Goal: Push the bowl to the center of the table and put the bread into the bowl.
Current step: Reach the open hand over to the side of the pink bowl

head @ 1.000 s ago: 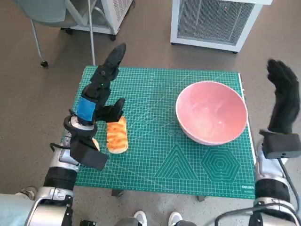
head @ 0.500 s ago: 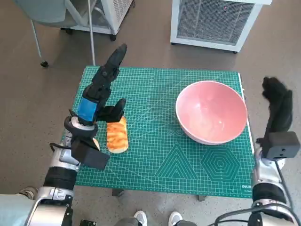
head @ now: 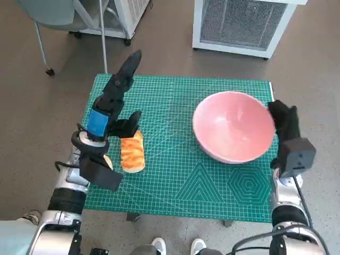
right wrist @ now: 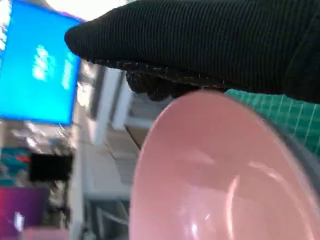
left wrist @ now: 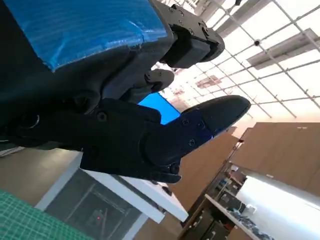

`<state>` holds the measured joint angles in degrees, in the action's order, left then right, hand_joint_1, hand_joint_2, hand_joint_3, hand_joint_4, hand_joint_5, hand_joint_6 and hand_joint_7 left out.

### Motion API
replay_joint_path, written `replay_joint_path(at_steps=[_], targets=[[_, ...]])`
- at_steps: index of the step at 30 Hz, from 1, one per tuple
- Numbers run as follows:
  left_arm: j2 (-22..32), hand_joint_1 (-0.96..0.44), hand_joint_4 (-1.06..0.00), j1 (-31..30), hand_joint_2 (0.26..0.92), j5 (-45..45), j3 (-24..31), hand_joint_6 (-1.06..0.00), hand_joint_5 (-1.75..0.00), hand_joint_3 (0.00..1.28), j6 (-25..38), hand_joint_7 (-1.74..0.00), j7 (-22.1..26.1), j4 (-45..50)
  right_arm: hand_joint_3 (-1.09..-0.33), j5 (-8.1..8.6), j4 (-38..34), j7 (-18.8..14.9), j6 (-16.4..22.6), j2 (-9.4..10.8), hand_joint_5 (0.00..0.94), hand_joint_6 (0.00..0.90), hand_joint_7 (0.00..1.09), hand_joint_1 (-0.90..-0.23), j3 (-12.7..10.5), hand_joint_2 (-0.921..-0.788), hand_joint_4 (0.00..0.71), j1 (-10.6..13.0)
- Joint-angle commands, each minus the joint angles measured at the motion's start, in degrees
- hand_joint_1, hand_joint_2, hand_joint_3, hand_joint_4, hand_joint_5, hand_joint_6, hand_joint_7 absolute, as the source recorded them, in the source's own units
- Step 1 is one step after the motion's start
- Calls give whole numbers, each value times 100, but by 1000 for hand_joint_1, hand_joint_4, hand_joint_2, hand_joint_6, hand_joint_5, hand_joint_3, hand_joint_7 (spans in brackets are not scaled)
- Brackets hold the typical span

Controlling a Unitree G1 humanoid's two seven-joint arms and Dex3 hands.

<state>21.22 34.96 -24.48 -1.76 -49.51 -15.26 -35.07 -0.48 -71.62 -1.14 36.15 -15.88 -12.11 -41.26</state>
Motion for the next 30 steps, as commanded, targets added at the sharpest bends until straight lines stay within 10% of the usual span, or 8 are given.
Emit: replay_joint_path(at_steps=[1, 30], targets=[[71, -678, -170, 9, 921, 84, -1, -244, 0, 661, -60, -3, 54, -8, -850, -2, -154, -365, -308, -84, 0, 3, 488, -586, 52, -921, 188, -64], [230, -684, -170, -160, 921, 95, 49, -248, 0, 662, 169, -3, 97, 173, -807, 84, -80, -692, 285, 635, 16, 48, 482, -627, 65, -921, 232, -91]])
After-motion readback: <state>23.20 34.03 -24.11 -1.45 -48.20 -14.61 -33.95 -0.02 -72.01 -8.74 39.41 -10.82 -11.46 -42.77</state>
